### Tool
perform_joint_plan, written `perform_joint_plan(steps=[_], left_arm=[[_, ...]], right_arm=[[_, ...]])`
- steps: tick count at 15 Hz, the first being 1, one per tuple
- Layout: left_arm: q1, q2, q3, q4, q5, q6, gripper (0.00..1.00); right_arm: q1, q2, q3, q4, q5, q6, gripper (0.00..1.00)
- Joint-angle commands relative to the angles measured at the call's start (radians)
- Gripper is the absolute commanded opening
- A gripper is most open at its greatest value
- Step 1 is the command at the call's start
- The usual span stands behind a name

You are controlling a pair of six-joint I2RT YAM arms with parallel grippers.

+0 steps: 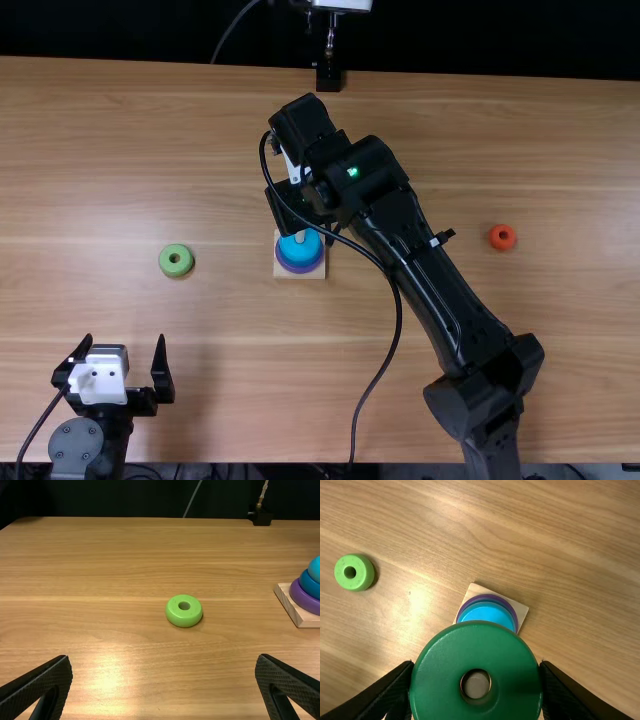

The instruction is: Build the Hanoi tower: stack the rings onto the peg from bottom to top in this color order: purple, dark blue, light blue, dark green, light green, yellow, orange.

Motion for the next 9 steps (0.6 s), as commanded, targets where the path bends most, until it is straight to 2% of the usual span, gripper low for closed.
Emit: perform_joint_plan(steps=[1, 2, 3, 4, 5, 7, 9], left_arm=[[0.006, -0.012, -0.105, -0.079, -0.005, 0.004, 1.00], [0.006, -0.012, -0.105, -0.079, -0.005, 0.004, 1.00], [0.006, -0.012, -0.105, -0.079, -0.005, 0.004, 1.00], [0.006, -0.012, -0.105, -0.079, -0.005, 0.004, 1.00], [0.006, -0.012, -0.105, -0.079, -0.005, 0.004, 1.00], [0.006, -0.012, -0.105, -0.079, -0.005, 0.004, 1.00], [0.006, -0.012, -0.105, -0.079, -0.005, 0.004, 1.00]], right_arm=[[-0.002, 0.011, 0.015, -0.001, 0.007, 0.001, 0.18], [-0.002, 0.008, 0.014, -0.004, 0.007, -0.001, 0.41], [-0.002, 0.008, 0.012, -0.006, 0.007, -0.001, 0.57], [-0.002, 0.006, 0.012, -0.008, 0.007, 0.001, 0.61], [-0.002, 0.006, 0.012, -0.008, 0.007, 0.003, 0.71], [0.000, 0.005, 0.012, -0.008, 0.016, 0.004, 1.00], [0.001, 0.005, 0.011, -0.008, 0.018, 0.004, 1.00]])
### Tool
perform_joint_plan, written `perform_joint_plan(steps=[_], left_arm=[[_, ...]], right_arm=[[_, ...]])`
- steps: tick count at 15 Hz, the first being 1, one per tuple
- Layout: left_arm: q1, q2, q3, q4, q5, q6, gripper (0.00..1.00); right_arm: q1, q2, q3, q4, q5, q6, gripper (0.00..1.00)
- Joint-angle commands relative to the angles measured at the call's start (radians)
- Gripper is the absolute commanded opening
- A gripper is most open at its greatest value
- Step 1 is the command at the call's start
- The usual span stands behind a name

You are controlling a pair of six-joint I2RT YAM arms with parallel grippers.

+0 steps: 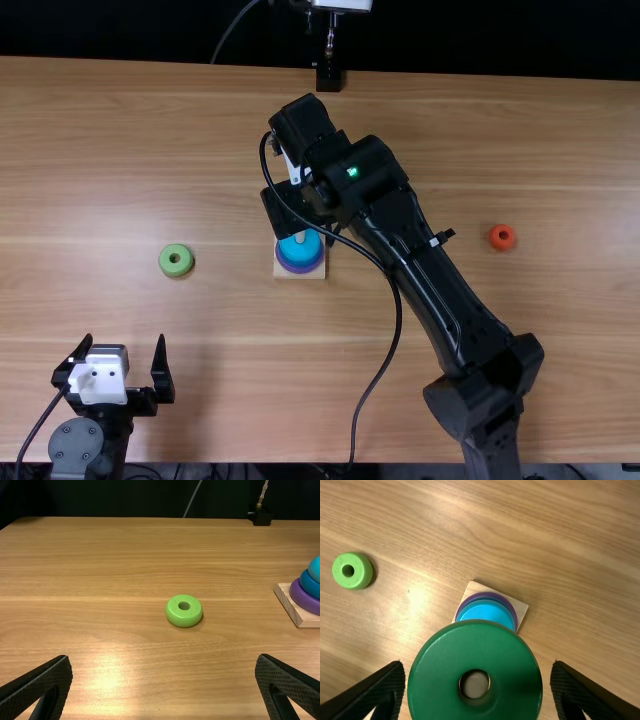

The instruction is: Build the Hanoi tower: stack the rings onto the peg from bottom to top in this color order: purple, dark blue, light blue, dark green, light green, yellow, orange.

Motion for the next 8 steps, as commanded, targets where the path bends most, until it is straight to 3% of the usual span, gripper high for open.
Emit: perform_joint_plan(steps=[1, 6, 7, 8], left_arm=[[0.006, -0.012, -0.105, -0.080, -0.004, 0.004, 1.00], [0.006, -0.012, -0.105, -0.080, -0.004, 0.004, 1.00], [0.006, -0.012, -0.105, -0.080, -0.004, 0.004, 1.00], [0.006, -0.012, -0.105, -0.080, -0.004, 0.004, 1.00]], right_arm=[[0.001, 0.003, 0.011, 0.006, 0.014, 0.003, 1.00], [0.006, -0.003, 0.029, 0.033, 0.018, 0.005, 1.00], [0.004, -0.026, 0.044, 0.078, 0.025, 0.005, 1.00], [0.001, -0.056, 0.054, 0.114, 0.051, 0.005, 1.00]])
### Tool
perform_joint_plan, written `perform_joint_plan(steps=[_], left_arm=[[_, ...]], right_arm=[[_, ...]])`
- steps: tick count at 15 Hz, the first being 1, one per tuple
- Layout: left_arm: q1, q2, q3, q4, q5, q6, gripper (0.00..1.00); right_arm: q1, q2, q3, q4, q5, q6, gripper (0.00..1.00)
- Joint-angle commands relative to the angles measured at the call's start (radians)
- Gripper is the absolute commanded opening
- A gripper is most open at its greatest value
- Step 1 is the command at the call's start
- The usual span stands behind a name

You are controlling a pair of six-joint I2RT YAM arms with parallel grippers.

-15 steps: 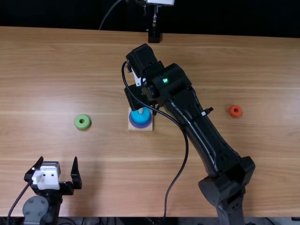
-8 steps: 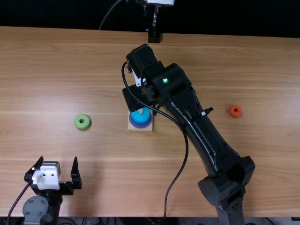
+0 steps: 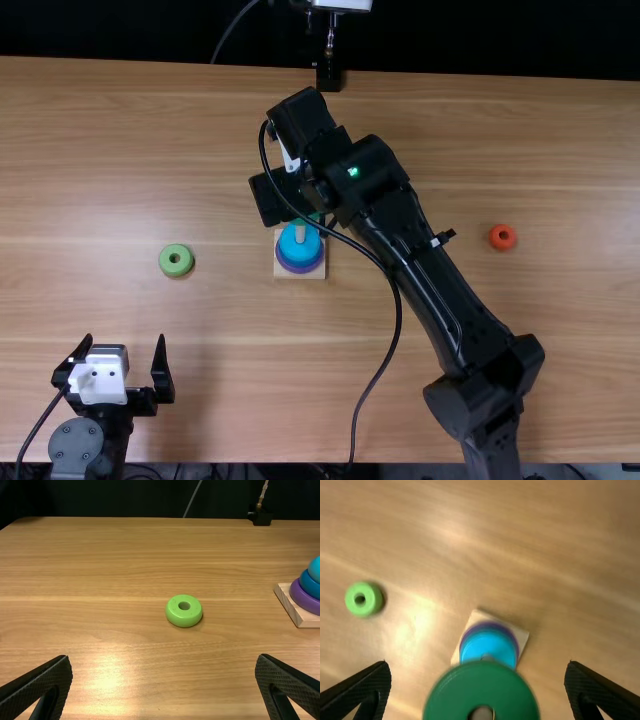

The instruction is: Build the Hanoi tower: stack the rings onto the peg from bottom to top in this color order: purple, dark blue, light blue, dark green, light green, yellow, orange.

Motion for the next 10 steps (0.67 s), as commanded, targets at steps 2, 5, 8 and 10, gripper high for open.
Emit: perform_joint_plan(steps=[2, 5, 8, 10], left_arm=[[0.006, -0.012, -0.105, -0.080, -0.005, 0.004, 1.00], [0.006, -0.012, -0.105, -0.080, -0.005, 0.004, 1.00], [0.006, -0.012, -0.105, -0.080, -0.005, 0.004, 1.00], [0.006, -0.012, -0.105, -0.080, -0.005, 0.004, 1.00]], right_arm=[[0.001, -0.093, 0.041, 0.076, 0.106, 0.001, 1.00], [0.007, -0.113, 0.039, 0.085, 0.135, -0.012, 0.33], [0.010, -0.132, 0.029, 0.067, 0.134, -0.020, 0.00], [0.012, -0.132, 0.027, 0.025, 0.134, -0.021, 0.00]])
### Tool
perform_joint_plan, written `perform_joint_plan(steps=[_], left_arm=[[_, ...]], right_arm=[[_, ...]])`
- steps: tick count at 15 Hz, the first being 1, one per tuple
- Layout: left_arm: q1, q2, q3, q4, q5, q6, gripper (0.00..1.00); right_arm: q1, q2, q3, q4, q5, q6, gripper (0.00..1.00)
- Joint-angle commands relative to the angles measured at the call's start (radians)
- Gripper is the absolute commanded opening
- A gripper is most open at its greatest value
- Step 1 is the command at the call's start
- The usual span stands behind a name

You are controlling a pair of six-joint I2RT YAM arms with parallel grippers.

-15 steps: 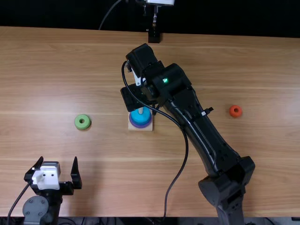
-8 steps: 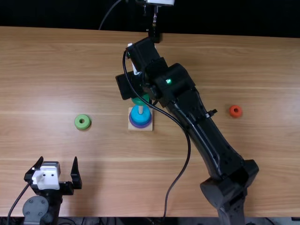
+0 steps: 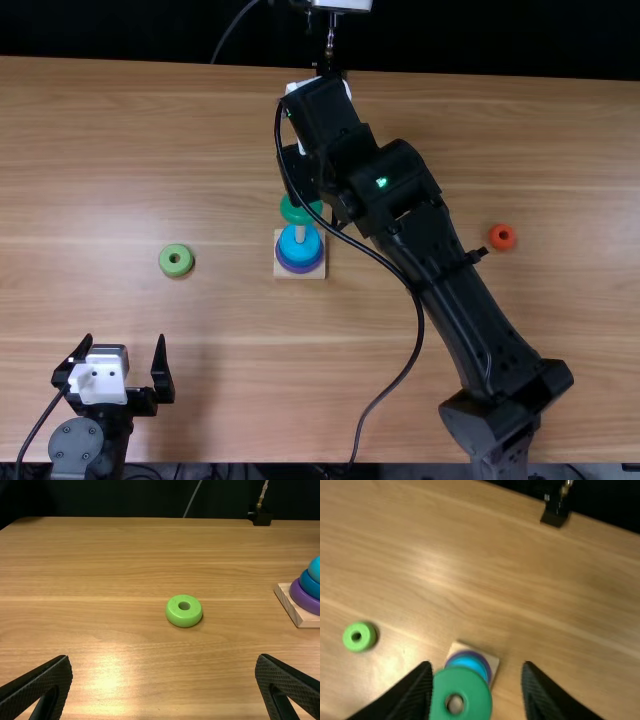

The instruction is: Build the Hanoi tower: stack the rings onto the peg from bottom to top in this color order: purple, dark blue, light blue, dark green, light green, yellow, orange.

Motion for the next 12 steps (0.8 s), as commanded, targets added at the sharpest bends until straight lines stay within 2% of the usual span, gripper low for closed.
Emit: perform_joint_plan(steps=[1, 4, 7, 12], left_arm=[[0.006, -0.012, -0.105, -0.079, -0.005, 0.004, 1.00], [0.006, -0.012, -0.105, -0.079, -0.005, 0.004, 1.00], [0.006, -0.012, -0.105, -0.079, -0.005, 0.004, 1.00], [0.006, -0.012, -0.105, -0.079, -0.005, 0.004, 1.00]], right_arm=[[0.025, -0.037, 0.015, -0.028, 0.019, -0.004, 0.00], [0.042, -0.037, 0.011, -0.094, 0.018, 0.003, 0.00], [0.073, -0.037, 0.011, -0.099, 0.018, 0.003, 0.00], [0.074, -0.037, -0.031, -0.101, 0.018, 0.003, 0.00]])
